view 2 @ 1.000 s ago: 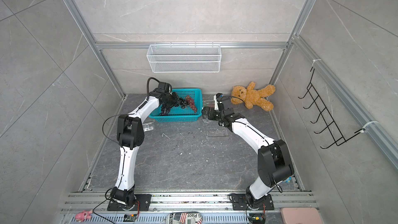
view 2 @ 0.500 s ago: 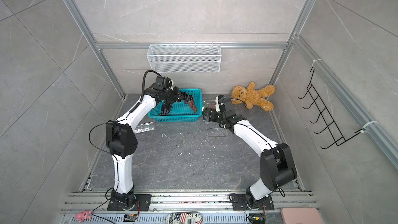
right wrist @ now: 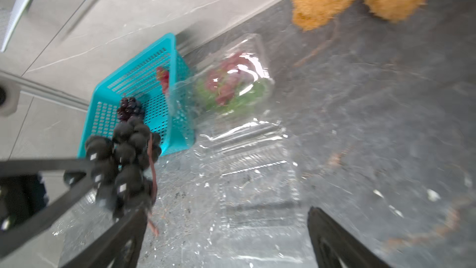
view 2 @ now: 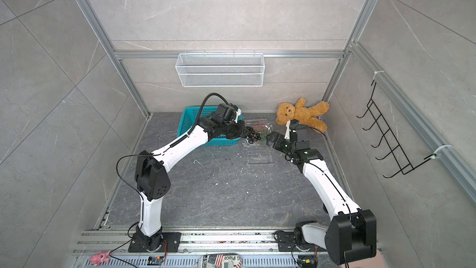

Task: Pack grapes into containers
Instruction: Place the grape into the packing box.

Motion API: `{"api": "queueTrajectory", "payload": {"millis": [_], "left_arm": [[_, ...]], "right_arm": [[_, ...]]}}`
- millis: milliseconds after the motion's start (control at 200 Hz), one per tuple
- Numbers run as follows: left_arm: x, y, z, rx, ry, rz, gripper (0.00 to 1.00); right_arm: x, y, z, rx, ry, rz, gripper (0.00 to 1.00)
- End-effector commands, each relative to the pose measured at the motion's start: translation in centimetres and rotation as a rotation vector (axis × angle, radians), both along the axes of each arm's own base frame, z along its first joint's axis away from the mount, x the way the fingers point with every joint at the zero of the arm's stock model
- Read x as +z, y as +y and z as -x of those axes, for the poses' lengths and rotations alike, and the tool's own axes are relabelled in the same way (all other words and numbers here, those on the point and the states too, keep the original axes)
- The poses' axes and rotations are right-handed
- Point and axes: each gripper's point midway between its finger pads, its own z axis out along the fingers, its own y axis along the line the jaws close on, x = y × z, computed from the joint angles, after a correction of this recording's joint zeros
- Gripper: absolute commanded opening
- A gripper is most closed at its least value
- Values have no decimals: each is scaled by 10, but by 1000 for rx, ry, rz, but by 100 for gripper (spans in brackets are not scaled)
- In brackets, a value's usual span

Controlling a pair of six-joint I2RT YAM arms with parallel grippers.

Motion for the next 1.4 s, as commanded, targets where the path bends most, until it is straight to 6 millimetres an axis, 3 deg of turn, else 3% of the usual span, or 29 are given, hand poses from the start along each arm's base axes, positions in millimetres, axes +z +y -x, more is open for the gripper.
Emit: {"api": "queueTrajectory", "payload": {"millis": [0,339,644,833,848,918,1123,1397], "left_arm": [[4,-23,11,-27,-27,31,2],[-44,-67,29,-77,44,17,2],[-85,-81,19,-61,98,3,2],[-92,-87,15,-57,105,6,2],[-108,-87,14,-56,122,-13,2],[-117,-89,12,-51,134,-17,2],[-135,-91,9,-42,157,-25,2],[-151,-90,7,-30,173,-34,2]], "right_arm": [[-13,-11,19,-13,53,-4,100],[-25,-32,33,-58,60,-39,99],[-38,-38,34,-63,74,-63,100],[-46,-39,34,-61,86,-68,100],[-47,-39,33,-60,86,-69,99],[-51,-39,32,-58,94,-70,100],[-78,-37,31,-54,152,-86,95],[-123,-34,25,-49,265,-98,76]]}}
